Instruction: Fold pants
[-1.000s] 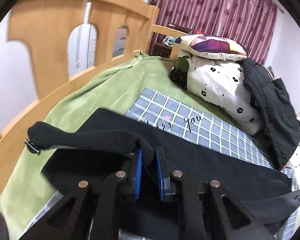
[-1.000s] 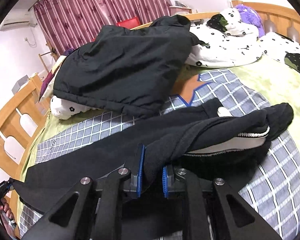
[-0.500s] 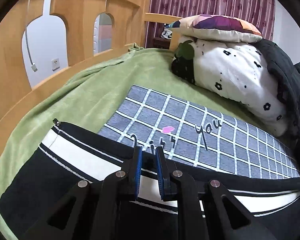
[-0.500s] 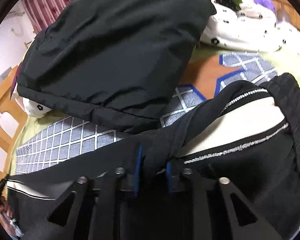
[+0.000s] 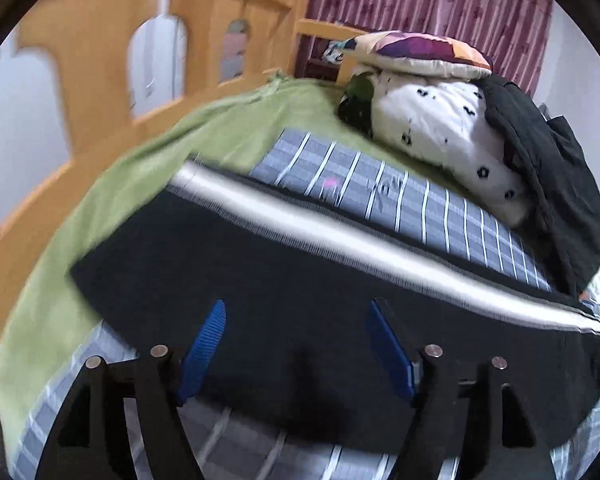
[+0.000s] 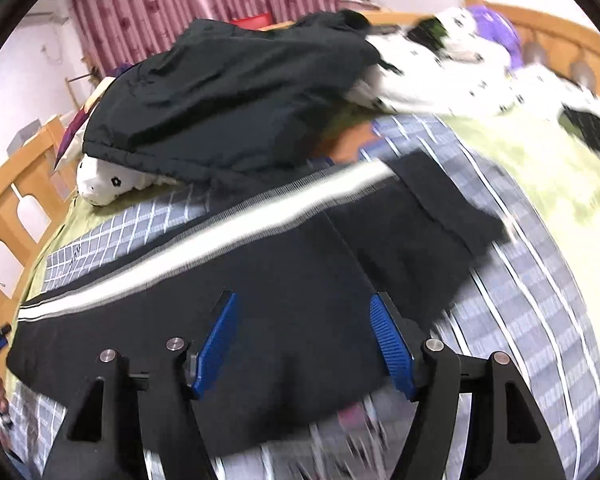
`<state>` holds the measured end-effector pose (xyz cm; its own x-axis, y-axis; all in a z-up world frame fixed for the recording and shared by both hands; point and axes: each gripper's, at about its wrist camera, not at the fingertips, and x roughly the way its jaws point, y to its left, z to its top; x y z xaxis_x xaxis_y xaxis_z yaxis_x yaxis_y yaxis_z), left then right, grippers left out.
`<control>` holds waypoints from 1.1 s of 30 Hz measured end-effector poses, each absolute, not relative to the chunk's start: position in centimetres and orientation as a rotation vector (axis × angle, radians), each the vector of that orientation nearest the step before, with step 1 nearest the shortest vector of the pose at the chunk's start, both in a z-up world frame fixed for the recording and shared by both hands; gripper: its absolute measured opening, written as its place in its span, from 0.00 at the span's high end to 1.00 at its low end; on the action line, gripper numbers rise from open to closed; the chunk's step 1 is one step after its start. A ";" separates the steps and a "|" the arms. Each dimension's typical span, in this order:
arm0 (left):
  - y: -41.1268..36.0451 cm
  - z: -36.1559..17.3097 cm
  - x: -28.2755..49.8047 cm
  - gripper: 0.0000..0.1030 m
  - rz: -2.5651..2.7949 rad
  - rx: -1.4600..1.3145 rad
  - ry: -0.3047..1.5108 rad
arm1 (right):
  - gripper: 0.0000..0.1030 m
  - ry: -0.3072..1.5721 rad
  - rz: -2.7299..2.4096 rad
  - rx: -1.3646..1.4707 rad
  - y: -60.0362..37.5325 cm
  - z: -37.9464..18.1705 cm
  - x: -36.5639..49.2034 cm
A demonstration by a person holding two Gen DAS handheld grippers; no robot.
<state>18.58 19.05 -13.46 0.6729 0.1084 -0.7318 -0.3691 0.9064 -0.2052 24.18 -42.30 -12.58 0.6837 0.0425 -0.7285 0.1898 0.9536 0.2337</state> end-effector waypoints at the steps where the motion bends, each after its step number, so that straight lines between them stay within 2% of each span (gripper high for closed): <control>1: 19.2 -14.0 17.4 0.30 0.266 -0.376 0.804 | 0.35 0.827 -0.100 0.325 -43.0 -13.2 22.8; 5: 20.4 -16.8 13.5 0.30 0.253 -0.461 0.841 | 0.35 0.850 -0.130 0.389 -44.9 -15.4 19.3; 9: 22.0 -19.7 12.9 0.30 0.249 -0.543 0.880 | 0.35 0.854 -0.124 0.470 -46.1 -17.4 18.5; 22: 23.9 -20.8 19.2 0.33 0.322 -0.505 0.842 | 0.35 0.828 -0.090 0.578 -47.3 -21.2 27.6; 23: 24.0 -20.7 19.9 0.44 0.347 -0.486 0.849 | 0.36 0.825 -0.100 0.585 -47.5 -21.2 28.4; 25: 24.4 -20.7 20.7 0.61 0.420 -0.454 0.842 | 0.44 0.831 -0.149 0.597 -48.1 -21.3 30.1; 27: 25.1 -20.7 21.0 0.75 0.429 -0.477 0.831 | 0.73 0.829 -0.198 0.601 -48.8 -21.2 31.0; 28: 25.3 -20.6 21.1 0.83 0.439 -0.476 0.829 | 0.79 0.826 -0.197 0.612 -49.1 -21.1 31.3; 29: 25.3 -20.3 21.2 0.88 0.440 -0.474 0.829 | 0.81 0.824 -0.193 0.610 -49.1 -20.9 31.5; 33: 23.5 -16.3 21.2 0.90 0.422 -0.337 0.777 | 0.86 0.780 -0.167 0.479 -48.2 -16.8 31.6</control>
